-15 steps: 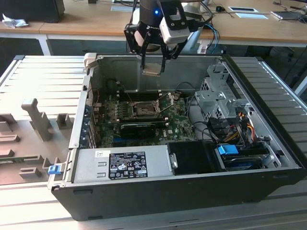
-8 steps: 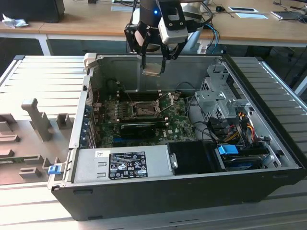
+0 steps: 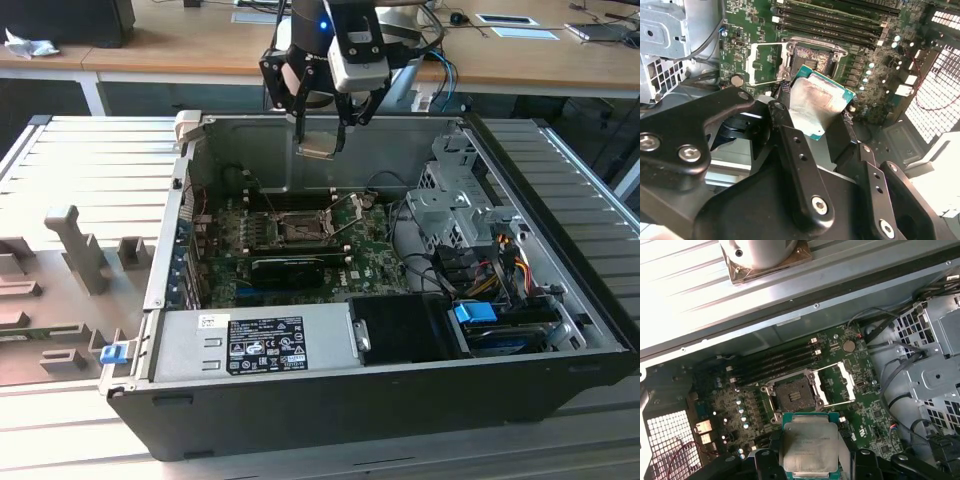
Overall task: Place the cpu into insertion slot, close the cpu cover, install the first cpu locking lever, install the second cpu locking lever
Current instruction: 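Place the cpu into insertion slot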
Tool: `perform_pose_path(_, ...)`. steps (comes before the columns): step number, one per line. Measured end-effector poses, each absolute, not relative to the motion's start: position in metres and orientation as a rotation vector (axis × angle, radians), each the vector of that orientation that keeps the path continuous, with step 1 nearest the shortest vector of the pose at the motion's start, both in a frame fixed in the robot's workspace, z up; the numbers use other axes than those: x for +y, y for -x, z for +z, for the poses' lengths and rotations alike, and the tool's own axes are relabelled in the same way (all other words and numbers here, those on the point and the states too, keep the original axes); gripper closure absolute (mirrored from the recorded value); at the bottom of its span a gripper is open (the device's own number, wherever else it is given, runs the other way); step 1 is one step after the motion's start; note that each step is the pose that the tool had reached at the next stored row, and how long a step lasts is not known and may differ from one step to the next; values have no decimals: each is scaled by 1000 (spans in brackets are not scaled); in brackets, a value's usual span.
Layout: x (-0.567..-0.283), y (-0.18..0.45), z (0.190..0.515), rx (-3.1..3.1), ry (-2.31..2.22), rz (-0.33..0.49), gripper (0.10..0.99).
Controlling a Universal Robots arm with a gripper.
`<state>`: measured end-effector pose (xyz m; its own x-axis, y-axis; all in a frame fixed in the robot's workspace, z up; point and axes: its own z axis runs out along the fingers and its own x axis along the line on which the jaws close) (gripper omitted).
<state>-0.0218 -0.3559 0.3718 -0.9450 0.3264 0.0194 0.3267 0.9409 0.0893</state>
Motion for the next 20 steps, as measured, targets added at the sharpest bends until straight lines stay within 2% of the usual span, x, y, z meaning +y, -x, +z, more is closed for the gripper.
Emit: perform_pose_path(20, -356, 22, 371, -3070, 651, -144, 561)
